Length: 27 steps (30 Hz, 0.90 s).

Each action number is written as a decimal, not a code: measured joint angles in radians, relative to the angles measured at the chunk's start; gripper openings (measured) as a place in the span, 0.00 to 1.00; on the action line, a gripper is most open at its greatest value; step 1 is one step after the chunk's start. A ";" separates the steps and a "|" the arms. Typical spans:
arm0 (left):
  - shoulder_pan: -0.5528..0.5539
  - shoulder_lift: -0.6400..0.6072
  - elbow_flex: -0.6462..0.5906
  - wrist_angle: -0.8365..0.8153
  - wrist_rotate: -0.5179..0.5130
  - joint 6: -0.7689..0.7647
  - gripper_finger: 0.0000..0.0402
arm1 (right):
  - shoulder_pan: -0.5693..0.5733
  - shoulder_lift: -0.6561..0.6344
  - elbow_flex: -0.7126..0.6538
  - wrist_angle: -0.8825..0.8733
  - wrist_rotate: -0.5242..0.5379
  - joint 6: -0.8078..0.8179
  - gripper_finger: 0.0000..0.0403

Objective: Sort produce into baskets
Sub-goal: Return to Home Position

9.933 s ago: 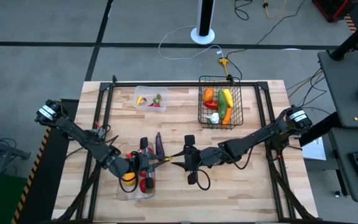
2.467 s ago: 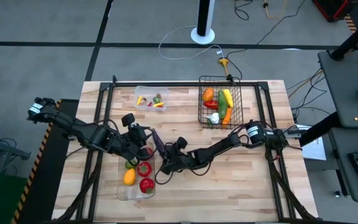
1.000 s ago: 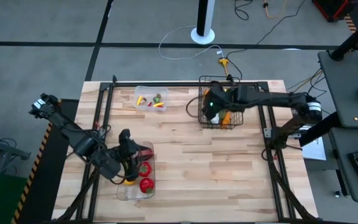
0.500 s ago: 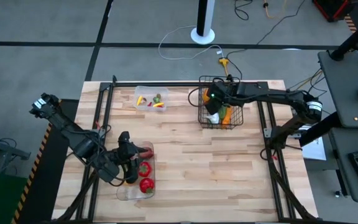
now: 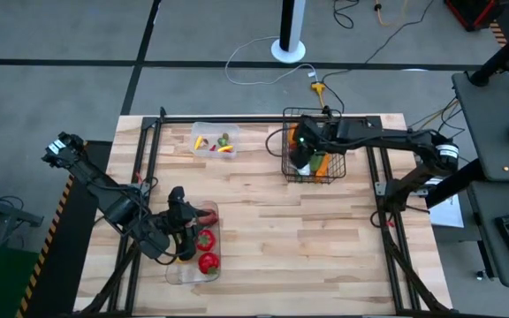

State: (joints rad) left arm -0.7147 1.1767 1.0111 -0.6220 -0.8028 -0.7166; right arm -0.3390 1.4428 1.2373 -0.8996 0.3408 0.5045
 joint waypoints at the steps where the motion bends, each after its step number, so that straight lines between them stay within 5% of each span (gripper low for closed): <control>1: 0.000 0.000 0.000 0.000 0.000 0.000 0.28 | 0.014 -0.004 0.000 0.002 0.000 0.000 0.74; 12: 0.000 0.000 0.000 0.004 0.040 -0.042 0.28 | 0.318 -0.118 -0.010 0.062 0.299 -0.060 0.70; 19: 0.001 0.000 -0.013 0.092 -0.016 -0.003 0.28 | 0.522 -0.147 -0.070 0.214 0.341 -0.131 0.71; 22: 0.015 0.010 -0.035 0.269 -0.066 0.204 0.28 | 0.585 -0.146 -0.148 0.455 0.308 -0.271 0.71; 27: 0.095 0.006 -0.092 0.612 -0.036 0.578 0.28 | 0.581 -0.147 -0.290 0.936 0.031 -0.476 0.68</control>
State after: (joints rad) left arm -0.6198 1.1822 0.9192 -0.0105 -0.8389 -0.1381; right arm 0.2418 1.2957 0.9471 0.0360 0.3716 0.0286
